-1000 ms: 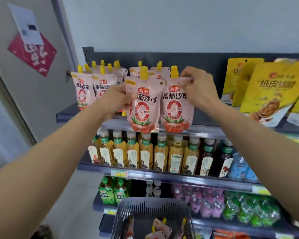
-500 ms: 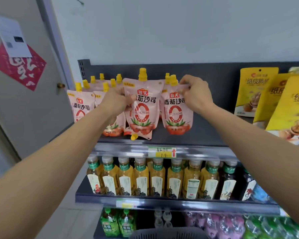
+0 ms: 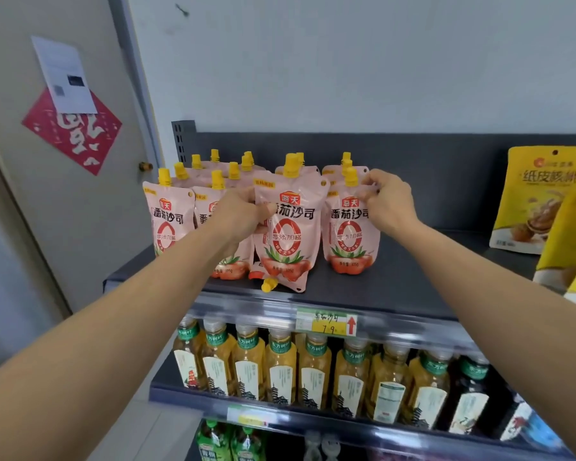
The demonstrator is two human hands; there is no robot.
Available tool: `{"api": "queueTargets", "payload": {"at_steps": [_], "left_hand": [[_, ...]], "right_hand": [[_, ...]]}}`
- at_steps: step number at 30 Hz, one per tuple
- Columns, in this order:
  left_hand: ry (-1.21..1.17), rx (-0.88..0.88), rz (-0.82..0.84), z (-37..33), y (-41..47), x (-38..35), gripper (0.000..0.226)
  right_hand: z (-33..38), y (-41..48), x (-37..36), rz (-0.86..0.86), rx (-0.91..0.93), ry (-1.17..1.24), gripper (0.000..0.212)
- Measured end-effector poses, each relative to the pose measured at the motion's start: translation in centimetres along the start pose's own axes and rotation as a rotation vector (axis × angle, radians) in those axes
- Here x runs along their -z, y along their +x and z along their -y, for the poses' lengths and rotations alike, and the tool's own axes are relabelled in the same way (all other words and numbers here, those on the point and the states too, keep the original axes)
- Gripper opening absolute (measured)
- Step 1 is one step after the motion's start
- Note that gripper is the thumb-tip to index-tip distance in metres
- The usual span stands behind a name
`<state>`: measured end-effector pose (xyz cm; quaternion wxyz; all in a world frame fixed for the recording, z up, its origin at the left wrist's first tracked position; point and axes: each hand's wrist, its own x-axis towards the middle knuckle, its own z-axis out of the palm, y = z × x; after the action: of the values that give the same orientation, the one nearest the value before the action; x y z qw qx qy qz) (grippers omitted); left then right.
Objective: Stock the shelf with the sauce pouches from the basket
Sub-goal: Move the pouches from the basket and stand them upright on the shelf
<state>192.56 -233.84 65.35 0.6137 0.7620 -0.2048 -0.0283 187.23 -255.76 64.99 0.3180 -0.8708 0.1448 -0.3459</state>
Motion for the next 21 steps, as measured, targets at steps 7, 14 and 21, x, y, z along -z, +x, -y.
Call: {"api": "queueTargets", "payload": {"at_steps": [7,14,21], "left_hand": [[0.045,0.03,-0.039,0.7,0.3,-0.3,0.01],[0.053,0.039,-0.068,0.6,0.1,-0.4,0.012],[0.071,0.023,-0.107,0.0,-0.7,-0.1,0.019]], "right_hand": [[-1.5,0.8,-0.1,0.01,-0.008,0.027,0.01],[-1.1,1.0,0.8,-0.033,0.002,-0.039,0.032],[0.9,-0.9,1.7,-0.225,0.245,-0.166,0.024]]}}
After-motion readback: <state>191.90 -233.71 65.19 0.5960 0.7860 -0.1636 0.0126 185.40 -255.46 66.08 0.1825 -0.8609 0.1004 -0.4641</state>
